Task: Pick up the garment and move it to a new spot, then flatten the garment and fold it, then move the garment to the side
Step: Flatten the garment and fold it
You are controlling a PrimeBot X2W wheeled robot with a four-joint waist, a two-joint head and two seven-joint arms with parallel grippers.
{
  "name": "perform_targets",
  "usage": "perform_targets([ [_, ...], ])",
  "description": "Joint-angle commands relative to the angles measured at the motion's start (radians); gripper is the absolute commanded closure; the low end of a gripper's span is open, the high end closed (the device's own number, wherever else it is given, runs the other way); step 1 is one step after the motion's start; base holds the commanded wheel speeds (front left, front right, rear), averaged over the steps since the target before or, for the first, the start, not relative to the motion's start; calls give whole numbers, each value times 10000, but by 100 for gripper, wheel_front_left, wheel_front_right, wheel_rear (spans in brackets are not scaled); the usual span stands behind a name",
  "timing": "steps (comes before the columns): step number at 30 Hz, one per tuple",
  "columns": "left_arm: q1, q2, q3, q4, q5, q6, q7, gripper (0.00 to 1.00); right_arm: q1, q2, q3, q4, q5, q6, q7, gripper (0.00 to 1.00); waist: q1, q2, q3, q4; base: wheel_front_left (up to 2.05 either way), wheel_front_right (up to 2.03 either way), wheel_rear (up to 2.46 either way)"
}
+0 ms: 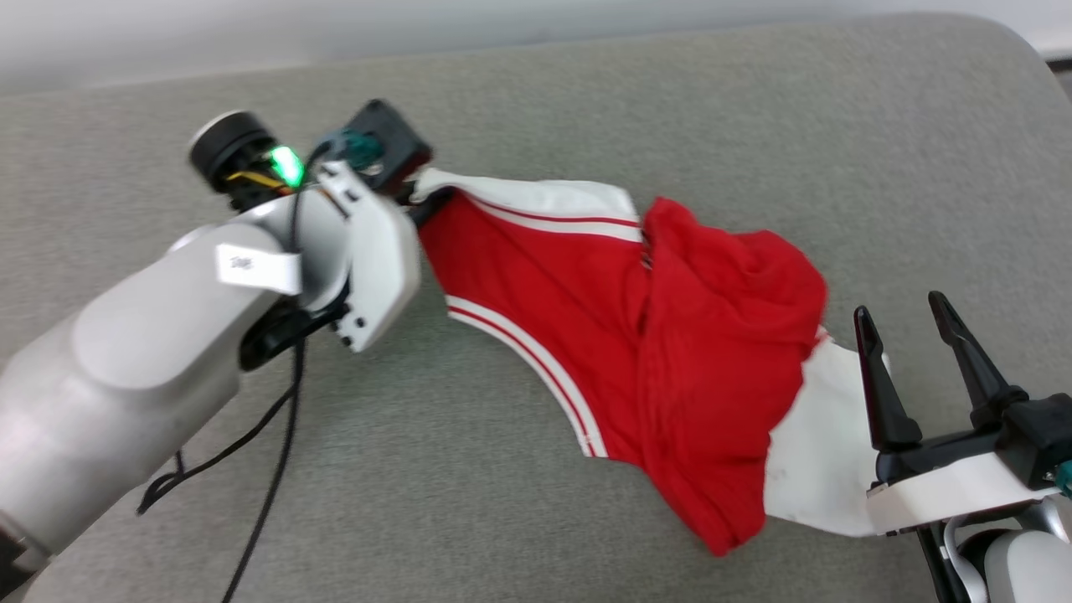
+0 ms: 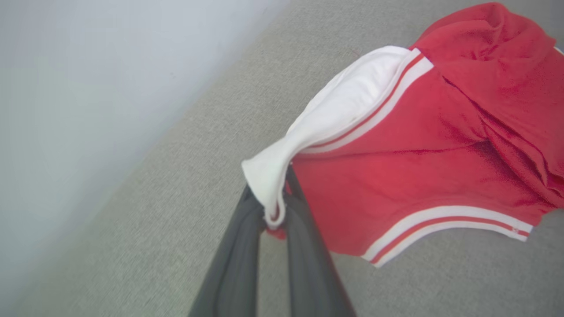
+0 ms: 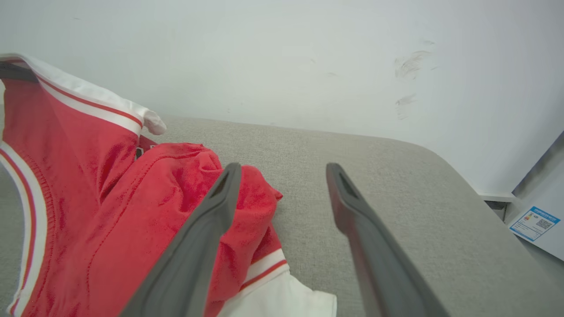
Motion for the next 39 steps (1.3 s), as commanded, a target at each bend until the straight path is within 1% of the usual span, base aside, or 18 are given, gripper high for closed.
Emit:
perform_targets([
  [1,224,125,87,-31,-69,112,-137,100,102,-55,-10,-44,26,-11,39,0,0,0,-379,437,0,0,0],
  [3,526,451,262,-225,-229,369,-435,100,187,-109,-22,-97,55,-11,121,0,0,0,-538,673,0,0,0],
  [7,1369,1331,513,-723,-454,1125,-925,100,354,-139,-20,-128,122,-11,232,0,0,0,-802,1042,0,0,0],
  [12,2894,2266,721,-1403,-1145,2014,-1517,100,586,-143,-45,-92,149,-11,322,0,0,0,-1028,1348,0,0,0],
  [14,3560,2500,716,-1664,-1481,2302,-1717,100,663,-159,-68,-64,161,-11,338,0,0,0,-1086,1415,0,0,0],
  [17,4518,2688,746,-2000,-2050,2652,-2056,100,729,-212,-108,5,217,-11,375,0,0,0,-1127,1470,0,0,0],
  [20,5365,2685,671,-2116,-2480,2818,-2378,100,790,-269,-148,102,251,-11,386,0,0,0,-1153,1508,0,0,0],
  [23,5968,2425,501,-2111,-2833,2843,-2428,100,828,-302,-170,185,272,-11,423,0,0,0,-1165,1514,0,0,0],
  [30,6745,1650,88,-1255,-3292,2331,-2051,100,823,-359,-130,341,273,-11,493,0,0,0,-1224,1476,0,0,0],
  [31,6771,1579,77,-1146,-3291,2325,-2079,100,849,-365,-151,351,278,-11,504,0,0,0,-1243,1487,0,0,0],
  [32,6762,1545,96,-1061,-3272,2360,-2133,65,878,-375,-172,365,279,-11,515,0,0,0,-1264,1499,0,0,0],
  [33,6717,1535,136,-977,-3227,2392,-2218,0,903,-388,-196,381,282,-11,534,0,0,0,-1299,1520,0,0,0],
  [36,6619,1637,316,-879,-3257,2357,-2455,0,960,-392,-241,385,287,-11,569,0,0,0,-1428,1571,0,0,0],
  [39,6473,2021,490,-1276,-3181,2530,-2608,0,1097,-325,-281,394,262,-11,585,0,0,0,-1600,1627,0,0,0],
])
